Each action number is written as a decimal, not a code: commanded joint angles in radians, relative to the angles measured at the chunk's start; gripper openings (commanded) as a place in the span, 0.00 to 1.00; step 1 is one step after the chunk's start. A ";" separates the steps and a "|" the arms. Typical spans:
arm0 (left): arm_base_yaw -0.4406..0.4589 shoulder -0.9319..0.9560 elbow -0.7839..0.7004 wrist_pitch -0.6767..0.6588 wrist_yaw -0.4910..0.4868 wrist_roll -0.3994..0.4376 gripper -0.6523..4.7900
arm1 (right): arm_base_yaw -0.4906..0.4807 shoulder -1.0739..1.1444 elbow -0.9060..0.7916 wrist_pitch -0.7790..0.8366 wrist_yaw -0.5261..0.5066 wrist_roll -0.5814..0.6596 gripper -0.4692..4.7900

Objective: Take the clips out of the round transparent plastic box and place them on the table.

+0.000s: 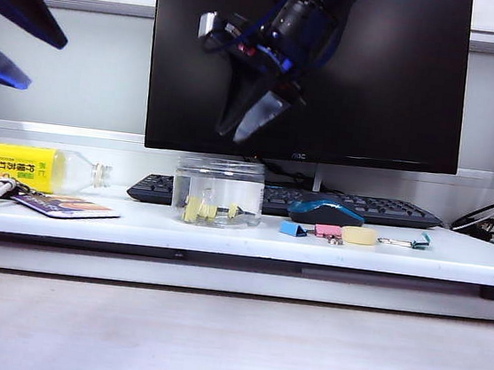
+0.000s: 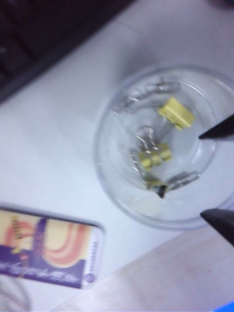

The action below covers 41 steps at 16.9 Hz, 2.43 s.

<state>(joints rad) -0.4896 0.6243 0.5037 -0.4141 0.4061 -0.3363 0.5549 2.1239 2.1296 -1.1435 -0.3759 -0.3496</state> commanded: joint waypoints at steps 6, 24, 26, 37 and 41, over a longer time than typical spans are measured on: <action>0.000 -0.002 0.006 0.008 0.044 0.043 0.54 | 0.018 0.042 0.003 0.012 -0.010 0.005 0.43; 0.000 -0.002 0.006 -0.017 0.043 0.075 0.54 | 0.024 0.121 0.003 0.103 0.067 0.001 0.43; 0.000 -0.002 0.006 -0.014 0.043 0.075 0.54 | 0.022 0.122 0.003 0.108 0.091 0.002 0.43; 0.000 -0.002 0.006 -0.009 0.040 0.076 0.54 | 0.022 0.122 0.003 0.130 0.201 0.005 0.28; 0.000 -0.002 0.006 -0.008 0.040 0.079 0.54 | 0.022 0.122 0.003 0.127 0.198 0.005 0.28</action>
<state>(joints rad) -0.4896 0.6243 0.5037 -0.4377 0.4438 -0.2623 0.5751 2.2501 2.1292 -1.0210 -0.1768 -0.3466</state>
